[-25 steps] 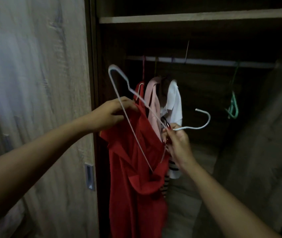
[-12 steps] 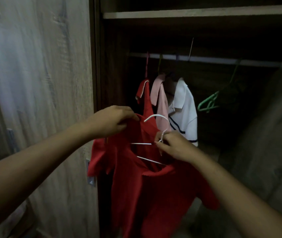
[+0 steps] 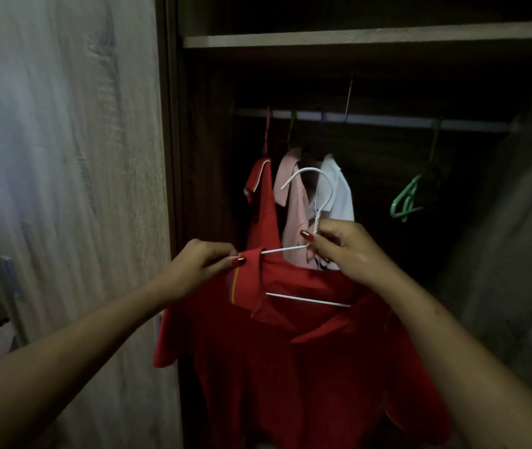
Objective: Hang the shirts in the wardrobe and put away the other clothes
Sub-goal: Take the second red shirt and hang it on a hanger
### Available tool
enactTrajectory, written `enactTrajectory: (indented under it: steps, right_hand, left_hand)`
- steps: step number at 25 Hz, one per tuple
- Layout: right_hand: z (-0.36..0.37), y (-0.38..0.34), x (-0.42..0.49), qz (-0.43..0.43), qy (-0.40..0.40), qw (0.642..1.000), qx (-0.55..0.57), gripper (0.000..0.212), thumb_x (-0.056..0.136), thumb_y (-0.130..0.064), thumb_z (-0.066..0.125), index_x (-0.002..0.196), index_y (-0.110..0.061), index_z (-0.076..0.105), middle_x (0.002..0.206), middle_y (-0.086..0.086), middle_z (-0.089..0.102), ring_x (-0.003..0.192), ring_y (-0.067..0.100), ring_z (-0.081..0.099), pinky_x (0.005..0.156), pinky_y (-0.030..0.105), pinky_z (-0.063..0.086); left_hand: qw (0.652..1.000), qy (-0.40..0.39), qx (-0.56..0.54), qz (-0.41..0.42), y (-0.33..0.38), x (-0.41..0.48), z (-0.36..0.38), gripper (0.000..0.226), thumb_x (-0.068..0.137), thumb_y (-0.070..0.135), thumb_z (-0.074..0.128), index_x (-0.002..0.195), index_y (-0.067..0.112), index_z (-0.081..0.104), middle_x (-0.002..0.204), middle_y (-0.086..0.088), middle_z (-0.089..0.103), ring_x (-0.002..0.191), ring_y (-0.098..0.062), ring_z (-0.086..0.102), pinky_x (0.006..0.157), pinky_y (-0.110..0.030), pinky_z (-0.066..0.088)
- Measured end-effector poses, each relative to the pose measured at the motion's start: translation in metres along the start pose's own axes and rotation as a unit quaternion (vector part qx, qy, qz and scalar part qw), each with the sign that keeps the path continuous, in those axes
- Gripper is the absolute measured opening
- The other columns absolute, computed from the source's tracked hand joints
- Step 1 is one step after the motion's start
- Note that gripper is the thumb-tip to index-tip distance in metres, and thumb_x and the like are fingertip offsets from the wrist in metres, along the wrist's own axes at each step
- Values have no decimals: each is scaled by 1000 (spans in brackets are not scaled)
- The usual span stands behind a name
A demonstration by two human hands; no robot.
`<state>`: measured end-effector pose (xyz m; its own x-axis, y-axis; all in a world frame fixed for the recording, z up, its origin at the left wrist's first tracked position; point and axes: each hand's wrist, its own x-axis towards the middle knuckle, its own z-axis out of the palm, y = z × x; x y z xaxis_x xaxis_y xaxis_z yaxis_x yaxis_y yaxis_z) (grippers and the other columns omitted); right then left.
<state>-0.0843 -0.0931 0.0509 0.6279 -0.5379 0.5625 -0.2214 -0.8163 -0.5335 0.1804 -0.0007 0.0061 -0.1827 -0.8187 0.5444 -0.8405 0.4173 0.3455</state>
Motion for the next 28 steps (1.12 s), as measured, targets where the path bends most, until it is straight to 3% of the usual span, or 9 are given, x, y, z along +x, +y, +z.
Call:
enactTrajectory:
  steps: [4, 6, 9, 13, 18, 21, 24, 26, 28]
  right_hand:
    - [-58, 20, -20, 87, -84, 989, -87, 17, 87, -22, 64, 102, -15, 70, 101, 3, 72, 95, 17, 66, 93, 37, 51]
    - [-84, 23, -34, 131, -157, 971, -122, 11, 83, -21, 69, 93, -20, 71, 96, 4, 73, 89, 14, 67, 90, 39, 52]
    - [-105, 2, -53, 134, -169, 976, -16, 9, 84, -16, 66, 88, -9, 70, 87, 8, 72, 77, 9, 62, 73, 27, 52]
    - [-141, -35, -78, 152, -119, 977, 94, 41, 71, -49, 72, 89, -13, 70, 86, 1, 70, 79, 6, 62, 68, 14, 49]
    - [-183, -54, -107, 187, -68, 977, 82, 66, 55, -57, 80, 94, -6, 69, 90, 12, 72, 79, 16, 65, 69, 18, 52]
    - [-200, -63, -123, 230, -66, 968, 71, 61, 57, -52, 81, 94, -6, 70, 91, 15, 73, 78, 18, 67, 68, 19, 53]
    - [-213, -70, -136, 275, -52, 959, 47, 41, 70, -37, 76, 95, -6, 71, 96, 22, 72, 82, 23, 68, 68, 19, 53]
    - [-220, -77, -139, 295, -30, 954, 35, 37, 70, -37, 76, 94, -9, 72, 98, 22, 72, 82, 25, 69, 68, 20, 54]
    - [-220, -79, -133, 305, -13, 952, 11, 61, 53, -54, 82, 94, -9, 73, 96, 20, 73, 82, 26, 68, 67, 22, 54]
  left_hand:
    - [996, 85, -28, -3, -3, 3, -9, 32, 87, 57, 44, 70, 33, 58, 68, 21, 62, 61, 10, 54, 59, -13, 41]
    - [995, 90, -45, -10, -6, 9, -17, 36, 86, 55, 46, 73, 27, 63, 72, 13, 66, 65, 8, 56, 62, -20, 45]
    - [995, 55, -81, -3, -7, 24, -23, 58, 81, 69, 46, 77, 14, 65, 70, -5, 64, 67, -1, 53, 63, -26, 43]
    - [992, -26, -118, 27, 18, 65, -20, 45, 86, 60, 44, 85, 21, 66, 79, 4, 65, 76, -2, 56, 73, -27, 47]
    - [979, 16, 87, 184, 58, 143, 14, 40, 95, 20, 36, 126, 6, 58, 134, -12, 57, 127, -25, 50, 108, -23, 32]
    - [919, -41, 313, 238, 69, 175, 39, 54, 89, 29, 24, 130, 17, 56, 143, -11, 50, 134, -33, 43, 101, -44, 41]
    - [861, -111, 456, 197, 55, 178, 49, 49, 78, 41, 32, 102, 29, 73, 118, -5, 69, 113, -31, 63, 77, -45, 55]
    - [854, -117, 474, 181, 36, 172, 53, 48, 77, 42, 33, 97, 27, 74, 116, -5, 69, 115, -34, 61, 75, -46, 58]
    - [859, -82, 476, 166, 25, 166, 53, 47, 83, 35, 31, 109, 27, 69, 131, -6, 60, 127, -36, 51, 87, -45, 53]
